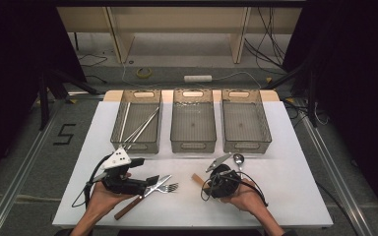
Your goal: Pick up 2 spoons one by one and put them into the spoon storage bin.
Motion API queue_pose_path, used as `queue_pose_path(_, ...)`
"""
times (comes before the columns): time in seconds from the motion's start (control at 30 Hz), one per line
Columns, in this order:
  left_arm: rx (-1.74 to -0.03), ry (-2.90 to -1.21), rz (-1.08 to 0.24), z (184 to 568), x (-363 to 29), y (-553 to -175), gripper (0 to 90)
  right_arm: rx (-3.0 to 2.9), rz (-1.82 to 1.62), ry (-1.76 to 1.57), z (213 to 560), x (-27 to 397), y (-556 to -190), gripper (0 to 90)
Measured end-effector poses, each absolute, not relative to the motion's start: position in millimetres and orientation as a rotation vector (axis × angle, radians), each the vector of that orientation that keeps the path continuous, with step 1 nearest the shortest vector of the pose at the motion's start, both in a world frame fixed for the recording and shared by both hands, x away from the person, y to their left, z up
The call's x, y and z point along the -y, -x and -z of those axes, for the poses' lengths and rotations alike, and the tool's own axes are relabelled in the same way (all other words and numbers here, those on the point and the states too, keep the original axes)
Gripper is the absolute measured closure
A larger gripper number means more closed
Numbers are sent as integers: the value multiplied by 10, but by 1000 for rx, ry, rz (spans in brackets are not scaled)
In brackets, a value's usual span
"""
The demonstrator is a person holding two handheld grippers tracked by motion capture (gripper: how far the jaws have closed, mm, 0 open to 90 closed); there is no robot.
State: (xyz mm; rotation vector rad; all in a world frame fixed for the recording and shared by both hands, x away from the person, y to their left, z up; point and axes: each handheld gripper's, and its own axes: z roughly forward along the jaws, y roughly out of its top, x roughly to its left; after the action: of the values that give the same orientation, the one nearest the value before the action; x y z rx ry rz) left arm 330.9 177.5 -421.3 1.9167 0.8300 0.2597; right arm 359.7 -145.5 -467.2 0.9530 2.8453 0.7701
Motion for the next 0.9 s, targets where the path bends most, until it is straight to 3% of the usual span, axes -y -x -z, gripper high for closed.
queue_pose_path(0.2, -831, -1913, -259, 4213, -1787, -3314, 164, -2829, -804, -960, 4596, 1486, -3607, 707)
queue_pose_path(0.27, -827, -1907, -255, 4214, -1791, -3314, 165, -2811, -824, -963, 4565, 1506, -3616, 772)
queue_pose_path(0.9, -832, -1893, -258, 4208, -1804, -3315, 164, -2788, -945, -960, 4352, 1606, -3675, 787)
